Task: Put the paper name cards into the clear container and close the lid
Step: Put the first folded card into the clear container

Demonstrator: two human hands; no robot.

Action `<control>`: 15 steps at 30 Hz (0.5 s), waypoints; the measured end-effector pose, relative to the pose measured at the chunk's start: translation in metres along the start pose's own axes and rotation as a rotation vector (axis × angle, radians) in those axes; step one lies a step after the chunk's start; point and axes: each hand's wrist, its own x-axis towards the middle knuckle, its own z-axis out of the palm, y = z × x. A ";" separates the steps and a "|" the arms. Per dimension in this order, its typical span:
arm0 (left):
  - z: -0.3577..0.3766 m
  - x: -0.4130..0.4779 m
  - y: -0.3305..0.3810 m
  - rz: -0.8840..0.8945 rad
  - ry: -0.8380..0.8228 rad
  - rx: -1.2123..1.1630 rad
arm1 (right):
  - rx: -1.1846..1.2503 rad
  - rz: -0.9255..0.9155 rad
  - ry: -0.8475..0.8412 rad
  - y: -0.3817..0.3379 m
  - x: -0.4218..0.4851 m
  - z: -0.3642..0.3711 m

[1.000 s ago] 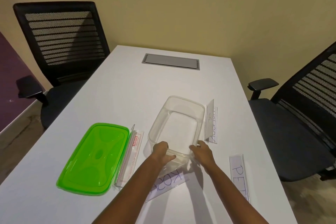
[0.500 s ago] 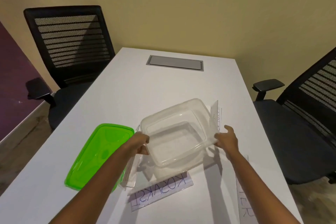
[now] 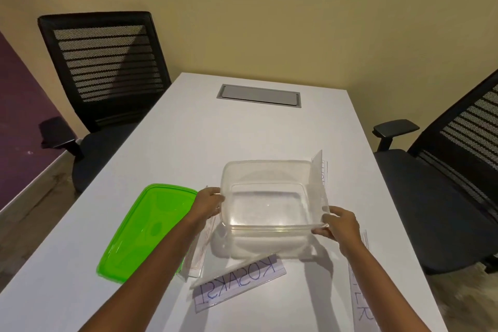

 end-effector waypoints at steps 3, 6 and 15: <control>0.006 -0.003 -0.012 0.044 -0.001 0.046 | 0.039 0.024 0.014 0.009 -0.004 0.001; 0.007 -0.001 -0.023 0.047 0.005 0.133 | 0.051 0.040 0.032 0.014 -0.007 0.003; 0.003 -0.005 -0.045 0.060 0.030 0.205 | 0.013 0.069 0.037 0.027 -0.008 0.005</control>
